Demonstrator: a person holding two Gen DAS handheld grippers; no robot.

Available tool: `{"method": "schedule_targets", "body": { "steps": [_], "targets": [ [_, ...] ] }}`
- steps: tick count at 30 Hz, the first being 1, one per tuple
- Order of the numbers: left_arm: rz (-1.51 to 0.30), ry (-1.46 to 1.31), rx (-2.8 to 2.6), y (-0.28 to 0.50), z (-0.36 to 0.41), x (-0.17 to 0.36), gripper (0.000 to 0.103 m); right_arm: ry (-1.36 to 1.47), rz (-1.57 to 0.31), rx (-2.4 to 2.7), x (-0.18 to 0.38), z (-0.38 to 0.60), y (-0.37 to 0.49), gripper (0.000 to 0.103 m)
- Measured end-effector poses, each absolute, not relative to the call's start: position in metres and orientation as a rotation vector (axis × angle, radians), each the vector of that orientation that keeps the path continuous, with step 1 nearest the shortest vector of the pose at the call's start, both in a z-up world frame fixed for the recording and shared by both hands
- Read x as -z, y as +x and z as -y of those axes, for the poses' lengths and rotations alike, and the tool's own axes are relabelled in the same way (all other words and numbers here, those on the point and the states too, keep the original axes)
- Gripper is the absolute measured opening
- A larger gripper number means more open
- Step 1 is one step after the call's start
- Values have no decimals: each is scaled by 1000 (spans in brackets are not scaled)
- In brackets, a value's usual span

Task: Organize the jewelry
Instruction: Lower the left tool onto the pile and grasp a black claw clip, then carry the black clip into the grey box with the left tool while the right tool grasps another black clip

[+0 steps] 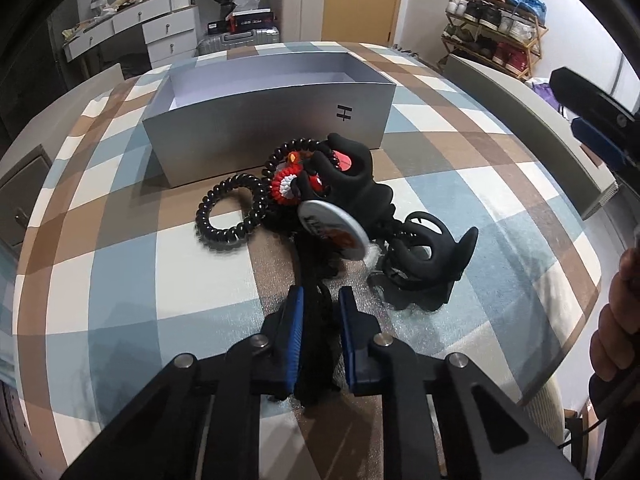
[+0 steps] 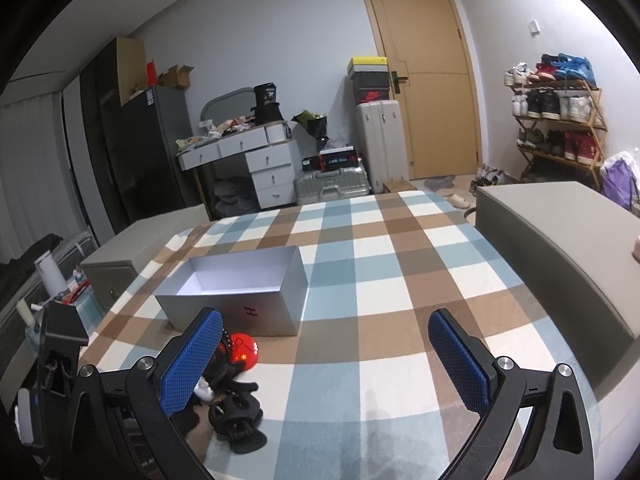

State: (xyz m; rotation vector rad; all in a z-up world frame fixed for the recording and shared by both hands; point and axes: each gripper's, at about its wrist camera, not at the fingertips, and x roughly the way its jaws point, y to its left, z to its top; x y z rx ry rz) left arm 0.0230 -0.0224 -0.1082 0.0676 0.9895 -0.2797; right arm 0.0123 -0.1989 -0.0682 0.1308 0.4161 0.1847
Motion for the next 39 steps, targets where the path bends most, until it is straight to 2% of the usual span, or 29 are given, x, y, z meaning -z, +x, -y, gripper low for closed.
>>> {"method": "schedule_targets", "body": {
  "steps": [4,17,28,34,36,39],
  "targets": [
    [-988,56,298,23,22,106,9,127,-422,-207,69,197,11,103],
    [-956,48,312,15,13,93,9,152,-494,-309,82,194,14,103],
    [-916,2,275,10,-9,80,9,155,-623,-454,114,175,19,103],
    [-891,-20,259,8,-18,72,9,127,-676,-517,123,157,23,99],
    [-890,-27,255,8,-21,71,9,105,-710,-548,128,149,25,89],
    [-886,-39,251,10,-25,70,9,88,-739,-552,132,143,27,83]
  ]
}}
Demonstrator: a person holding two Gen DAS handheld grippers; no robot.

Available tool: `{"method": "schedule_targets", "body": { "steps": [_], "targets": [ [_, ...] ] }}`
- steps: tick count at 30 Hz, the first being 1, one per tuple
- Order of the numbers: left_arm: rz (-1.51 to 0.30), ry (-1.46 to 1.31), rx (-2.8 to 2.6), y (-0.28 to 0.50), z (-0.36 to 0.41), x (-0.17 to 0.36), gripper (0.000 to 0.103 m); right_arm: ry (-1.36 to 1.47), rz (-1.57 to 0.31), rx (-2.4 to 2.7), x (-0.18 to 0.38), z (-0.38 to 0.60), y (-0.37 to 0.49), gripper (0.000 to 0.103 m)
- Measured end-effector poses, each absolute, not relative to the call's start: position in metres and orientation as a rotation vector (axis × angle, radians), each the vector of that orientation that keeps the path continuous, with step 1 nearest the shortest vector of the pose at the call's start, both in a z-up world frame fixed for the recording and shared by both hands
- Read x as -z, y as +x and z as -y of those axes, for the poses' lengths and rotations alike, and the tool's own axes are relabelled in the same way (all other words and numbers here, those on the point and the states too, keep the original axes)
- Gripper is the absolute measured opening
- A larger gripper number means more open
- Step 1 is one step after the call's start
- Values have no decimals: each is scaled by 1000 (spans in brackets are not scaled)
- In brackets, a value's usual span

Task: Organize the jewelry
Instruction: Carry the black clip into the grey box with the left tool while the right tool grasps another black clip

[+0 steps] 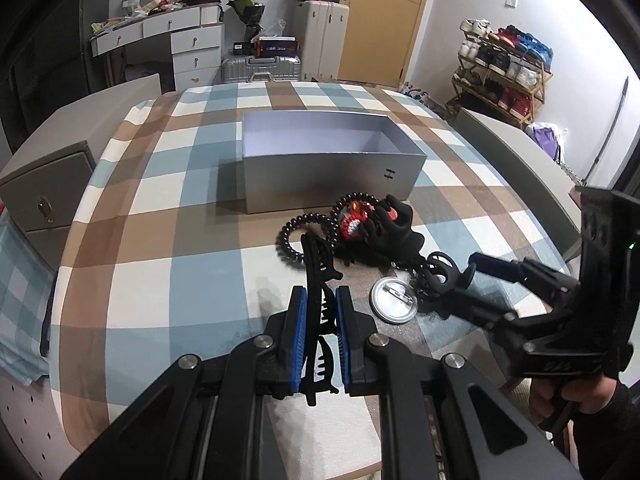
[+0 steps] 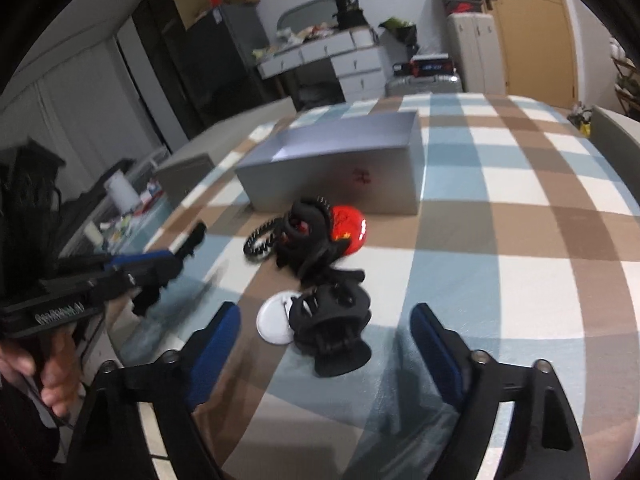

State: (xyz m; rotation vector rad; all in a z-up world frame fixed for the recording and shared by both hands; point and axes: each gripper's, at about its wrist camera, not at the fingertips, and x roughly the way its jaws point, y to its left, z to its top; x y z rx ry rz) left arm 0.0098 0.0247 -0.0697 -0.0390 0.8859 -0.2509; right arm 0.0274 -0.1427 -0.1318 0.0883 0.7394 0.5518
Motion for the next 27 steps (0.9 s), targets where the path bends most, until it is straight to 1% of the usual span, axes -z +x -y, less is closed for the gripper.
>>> {"method": "schedule_targets", "body": {
  "steps": [2,4,5,6,8,12,16,22,27],
  "targets": [
    [-884,-46,246,11,-27,69,9,93,-744,-556,134,141,28,80],
    [-883,-55,244,11,-30,69,9,86,-749,-553,135,140,28,74],
    [-883,-57,243,11,-30,68,9,80,-754,-550,137,140,28,68],
    [-881,-59,242,11,-31,68,9,76,-759,-549,137,139,29,59],
    [-875,-62,238,11,-32,66,9,77,-767,-547,139,141,29,45],
    [-864,-70,234,12,-33,62,9,103,-749,-563,140,146,27,44],
    [-846,-67,236,15,-33,55,9,134,-698,-576,128,153,22,44],
    [-811,-69,250,28,-31,43,9,185,-589,-595,95,166,20,44],
    [-782,-78,257,51,-33,31,10,233,-515,-605,65,172,36,44]
  ]
}}
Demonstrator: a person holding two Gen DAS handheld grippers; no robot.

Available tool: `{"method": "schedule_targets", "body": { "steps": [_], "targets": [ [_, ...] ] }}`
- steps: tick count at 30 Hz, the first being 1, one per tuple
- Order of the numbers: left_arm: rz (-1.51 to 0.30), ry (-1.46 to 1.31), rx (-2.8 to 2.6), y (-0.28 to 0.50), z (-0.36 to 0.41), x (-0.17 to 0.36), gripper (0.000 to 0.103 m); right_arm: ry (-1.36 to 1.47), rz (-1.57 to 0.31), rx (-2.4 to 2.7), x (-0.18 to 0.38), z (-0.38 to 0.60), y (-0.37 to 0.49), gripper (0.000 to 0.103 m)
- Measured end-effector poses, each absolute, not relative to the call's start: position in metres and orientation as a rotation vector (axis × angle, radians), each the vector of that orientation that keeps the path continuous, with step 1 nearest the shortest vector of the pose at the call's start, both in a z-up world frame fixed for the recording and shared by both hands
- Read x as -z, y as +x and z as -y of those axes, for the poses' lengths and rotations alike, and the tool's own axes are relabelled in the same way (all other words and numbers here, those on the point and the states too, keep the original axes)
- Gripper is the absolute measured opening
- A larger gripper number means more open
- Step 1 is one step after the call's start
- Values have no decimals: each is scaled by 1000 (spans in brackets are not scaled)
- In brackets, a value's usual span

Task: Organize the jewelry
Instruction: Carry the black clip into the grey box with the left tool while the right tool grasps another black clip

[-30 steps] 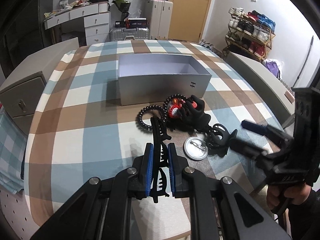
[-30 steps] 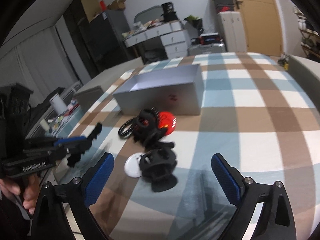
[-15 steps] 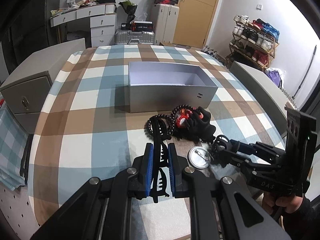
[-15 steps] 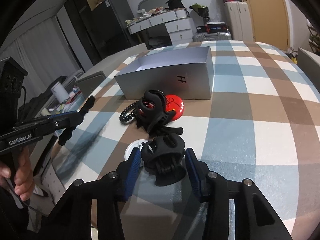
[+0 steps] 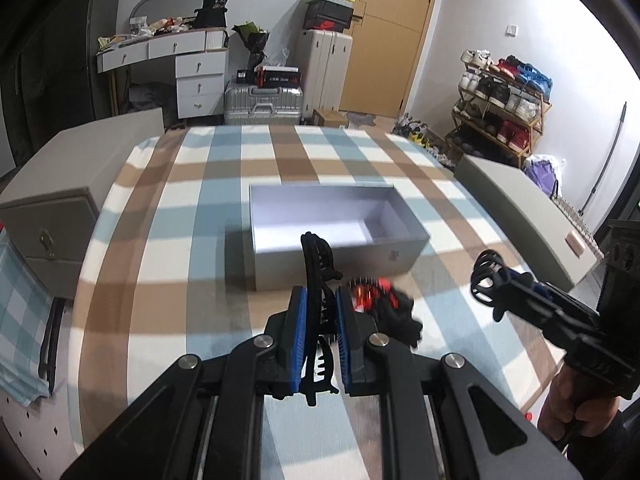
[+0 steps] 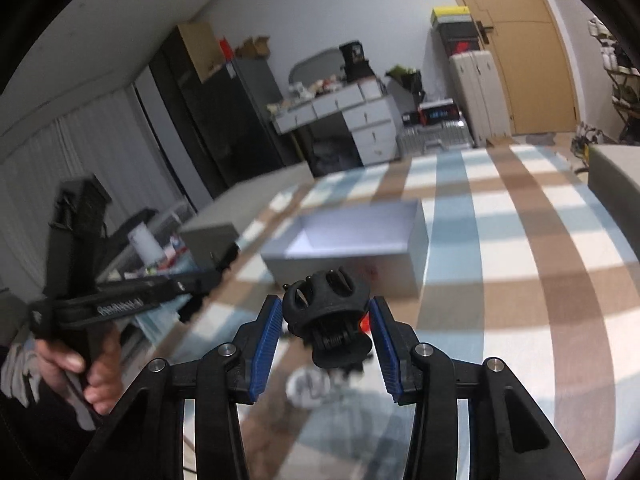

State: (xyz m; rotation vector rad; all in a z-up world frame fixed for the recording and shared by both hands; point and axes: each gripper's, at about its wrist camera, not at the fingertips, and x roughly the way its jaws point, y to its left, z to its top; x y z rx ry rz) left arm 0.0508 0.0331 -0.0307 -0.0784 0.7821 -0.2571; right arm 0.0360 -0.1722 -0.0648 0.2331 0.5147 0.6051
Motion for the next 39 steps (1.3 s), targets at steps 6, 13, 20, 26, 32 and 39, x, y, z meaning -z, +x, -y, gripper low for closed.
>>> {"method": "schedule_targets", "body": {
  "steps": [6,13,20,26,32,39],
  "targets": [
    [-754,-96,273,78,-34,20,10,235,-478,-639,41,165,72,44],
    [-774,-136,300,113,-29,26,9,200,-493,-674,33,147,114,44],
    [-799,-154,310,136,-23,32,9,201,-553,-684,49,135,153,44],
    [-835,-160,342,148,-16,42,9,196,-615,-684,66,131,174,44],
    [-869,-140,354,150,-13,50,9,171,-647,-688,75,126,180,44],
    [-890,-153,375,155,-17,56,9,147,-690,-683,82,118,188,44]
  ]
}}
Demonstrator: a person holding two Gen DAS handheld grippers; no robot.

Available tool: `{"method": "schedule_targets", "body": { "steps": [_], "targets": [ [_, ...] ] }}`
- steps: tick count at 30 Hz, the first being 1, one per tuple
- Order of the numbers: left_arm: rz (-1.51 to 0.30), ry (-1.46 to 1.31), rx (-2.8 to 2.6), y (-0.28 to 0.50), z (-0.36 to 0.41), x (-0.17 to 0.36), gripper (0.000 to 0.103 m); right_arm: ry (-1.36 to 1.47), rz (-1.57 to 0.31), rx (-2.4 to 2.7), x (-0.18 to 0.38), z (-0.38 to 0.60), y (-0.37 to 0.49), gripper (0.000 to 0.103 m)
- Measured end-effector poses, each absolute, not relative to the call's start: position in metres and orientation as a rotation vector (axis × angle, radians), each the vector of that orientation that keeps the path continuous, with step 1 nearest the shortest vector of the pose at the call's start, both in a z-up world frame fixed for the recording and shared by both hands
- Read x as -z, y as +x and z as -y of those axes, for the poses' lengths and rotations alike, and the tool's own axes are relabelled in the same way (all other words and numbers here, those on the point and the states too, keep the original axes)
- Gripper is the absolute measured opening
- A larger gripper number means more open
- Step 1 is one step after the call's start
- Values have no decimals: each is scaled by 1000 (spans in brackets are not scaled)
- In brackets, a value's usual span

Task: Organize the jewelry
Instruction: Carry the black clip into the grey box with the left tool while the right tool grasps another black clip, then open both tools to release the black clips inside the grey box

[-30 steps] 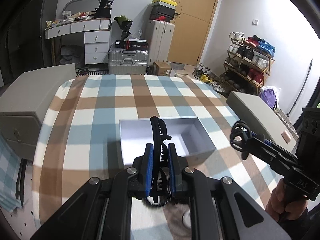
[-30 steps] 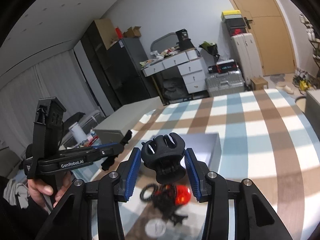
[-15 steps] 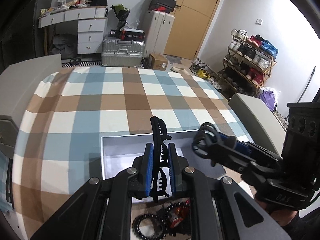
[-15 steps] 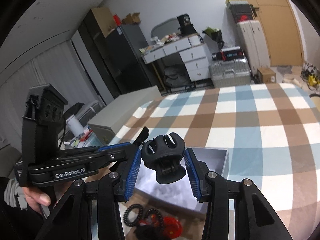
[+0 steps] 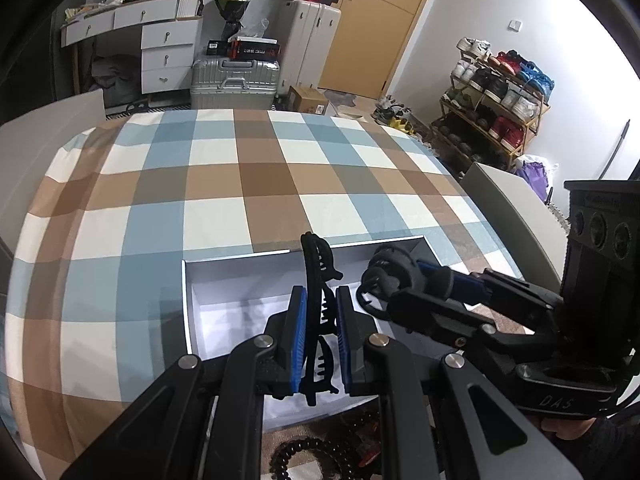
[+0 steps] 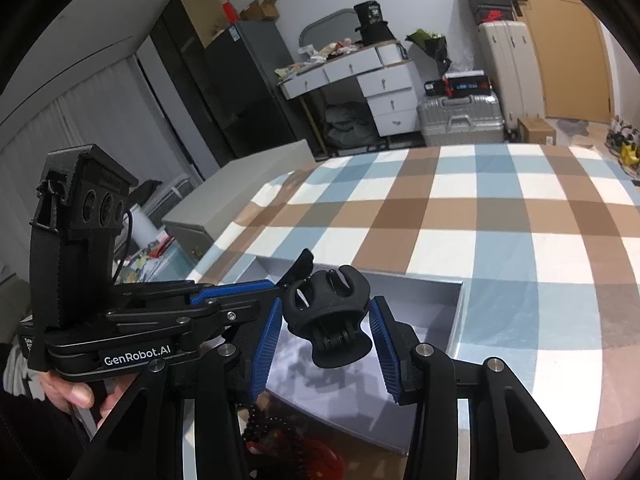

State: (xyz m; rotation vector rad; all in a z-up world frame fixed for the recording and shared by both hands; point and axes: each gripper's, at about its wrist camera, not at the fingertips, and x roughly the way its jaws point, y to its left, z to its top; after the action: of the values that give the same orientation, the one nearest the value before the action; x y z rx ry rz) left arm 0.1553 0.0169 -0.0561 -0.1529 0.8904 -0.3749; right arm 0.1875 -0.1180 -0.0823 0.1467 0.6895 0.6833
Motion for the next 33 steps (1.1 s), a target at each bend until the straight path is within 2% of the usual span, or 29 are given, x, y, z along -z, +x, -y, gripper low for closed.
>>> {"method": "schedule_targets", "body": {
  "steps": [14,15,16,18,24,27,30,32,33],
  "targets": [
    [-926,-152,415,160,-16,64,12,154,-705,-665,85,119,188,49],
    [-922,-150,409,159,-17,63,17,161,-698,-664,84,120,187,55],
    [-913,-150,400,156,-18,60,25,170,-686,-659,82,123,185,57],
    [-899,-150,390,153,-20,58,32,184,-662,-649,78,128,181,62],
    [-863,-121,351,146,-21,50,34,191,-623,-625,67,136,167,62],
    [-843,-106,330,139,-22,44,36,204,-605,-627,62,142,159,68],
    [-822,-90,309,132,-22,40,38,208,-586,-630,57,145,147,69],
    [-804,-88,295,125,-23,37,43,203,-572,-631,54,147,139,70],
    [-798,-88,287,122,-24,36,50,200,-564,-633,53,147,134,72]
  ]
}}
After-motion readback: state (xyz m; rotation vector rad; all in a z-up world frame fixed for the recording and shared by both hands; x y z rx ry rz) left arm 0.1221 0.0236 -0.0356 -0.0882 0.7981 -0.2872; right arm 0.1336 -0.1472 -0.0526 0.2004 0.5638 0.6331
